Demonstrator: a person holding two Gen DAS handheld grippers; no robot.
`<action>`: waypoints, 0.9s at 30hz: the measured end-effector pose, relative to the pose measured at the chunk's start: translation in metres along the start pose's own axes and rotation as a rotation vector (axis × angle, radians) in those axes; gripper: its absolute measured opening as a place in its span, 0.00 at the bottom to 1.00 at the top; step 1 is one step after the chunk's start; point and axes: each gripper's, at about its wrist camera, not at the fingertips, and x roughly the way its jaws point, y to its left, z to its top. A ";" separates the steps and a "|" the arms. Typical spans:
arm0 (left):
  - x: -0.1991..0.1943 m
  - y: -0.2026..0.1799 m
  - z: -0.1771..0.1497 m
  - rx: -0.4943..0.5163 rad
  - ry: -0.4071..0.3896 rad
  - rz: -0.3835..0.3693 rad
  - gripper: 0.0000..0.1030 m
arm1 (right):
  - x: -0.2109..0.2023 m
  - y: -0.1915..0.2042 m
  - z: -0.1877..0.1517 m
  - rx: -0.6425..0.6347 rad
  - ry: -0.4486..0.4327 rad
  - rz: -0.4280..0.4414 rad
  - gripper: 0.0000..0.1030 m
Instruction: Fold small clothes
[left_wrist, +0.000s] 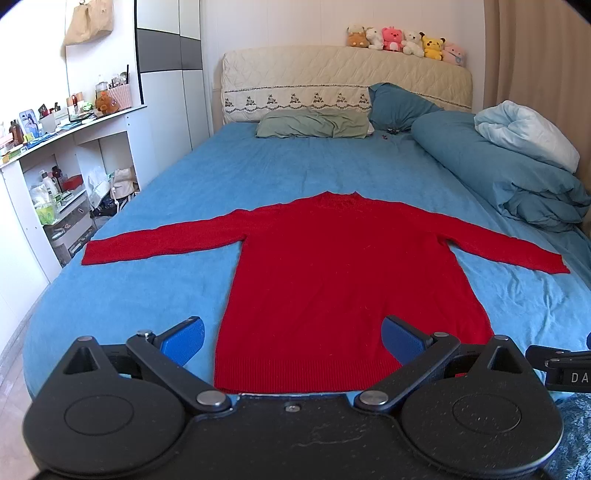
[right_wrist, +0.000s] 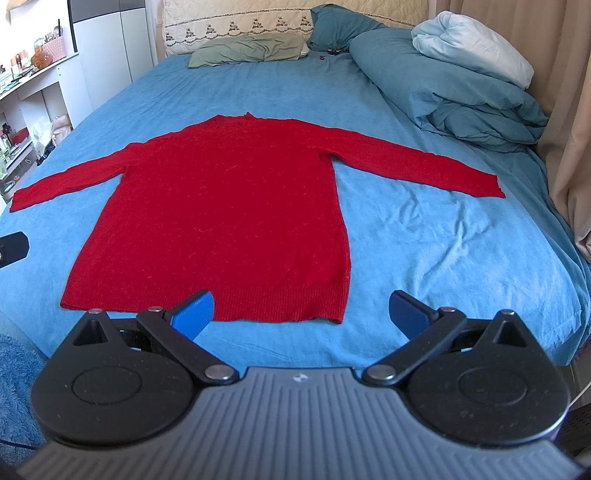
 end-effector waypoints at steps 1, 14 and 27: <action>0.000 0.000 0.000 0.000 0.000 0.000 1.00 | 0.000 0.000 0.000 0.000 0.000 0.001 1.00; -0.004 -0.001 0.003 -0.003 -0.006 -0.001 1.00 | 0.000 0.000 0.001 0.001 -0.003 0.002 1.00; 0.033 -0.059 0.119 0.071 -0.161 -0.141 1.00 | 0.007 -0.091 0.069 0.197 -0.121 -0.029 1.00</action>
